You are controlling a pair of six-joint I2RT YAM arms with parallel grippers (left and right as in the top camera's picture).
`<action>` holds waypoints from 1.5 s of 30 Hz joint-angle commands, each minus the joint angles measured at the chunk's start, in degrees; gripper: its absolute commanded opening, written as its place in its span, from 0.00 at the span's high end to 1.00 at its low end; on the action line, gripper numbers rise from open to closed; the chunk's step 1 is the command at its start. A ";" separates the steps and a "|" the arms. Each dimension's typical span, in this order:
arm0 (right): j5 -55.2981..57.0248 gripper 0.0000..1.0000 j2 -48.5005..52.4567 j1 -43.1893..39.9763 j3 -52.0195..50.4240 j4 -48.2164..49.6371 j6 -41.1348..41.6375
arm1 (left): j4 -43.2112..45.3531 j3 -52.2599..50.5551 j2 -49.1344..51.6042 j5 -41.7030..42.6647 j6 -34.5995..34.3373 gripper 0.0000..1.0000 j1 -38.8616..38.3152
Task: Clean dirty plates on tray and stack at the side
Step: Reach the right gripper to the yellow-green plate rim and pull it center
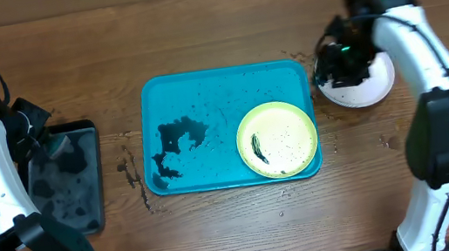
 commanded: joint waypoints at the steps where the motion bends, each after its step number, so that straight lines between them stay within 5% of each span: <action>1: 9.92 0.51 -1.64 5.60 -1.95 1.86 -1.49 | 0.20 -0.44 0.24 0.44 0.31 0.96 -0.70; 9: 18.84 0.50 -1.64 14.75 -7.34 6.23 -4.61 | 0.17 -0.44 0.24 0.44 0.39 0.96 -0.70; 31: 17.46 0.52 -1.20 14.78 -16.11 10.91 -4.42 | 0.52 -0.44 0.24 1.92 2.05 0.96 -0.70; 40: 12.33 0.75 -1.20 14.95 -16.11 10.43 -0.07 | 0.48 -0.44 0.24 2.03 2.05 0.96 -0.70; 45: 3.08 0.80 -1.20 14.99 -16.11 13.46 2.64 | 1.18 -0.44 0.24 7.65 5.31 0.96 -1.07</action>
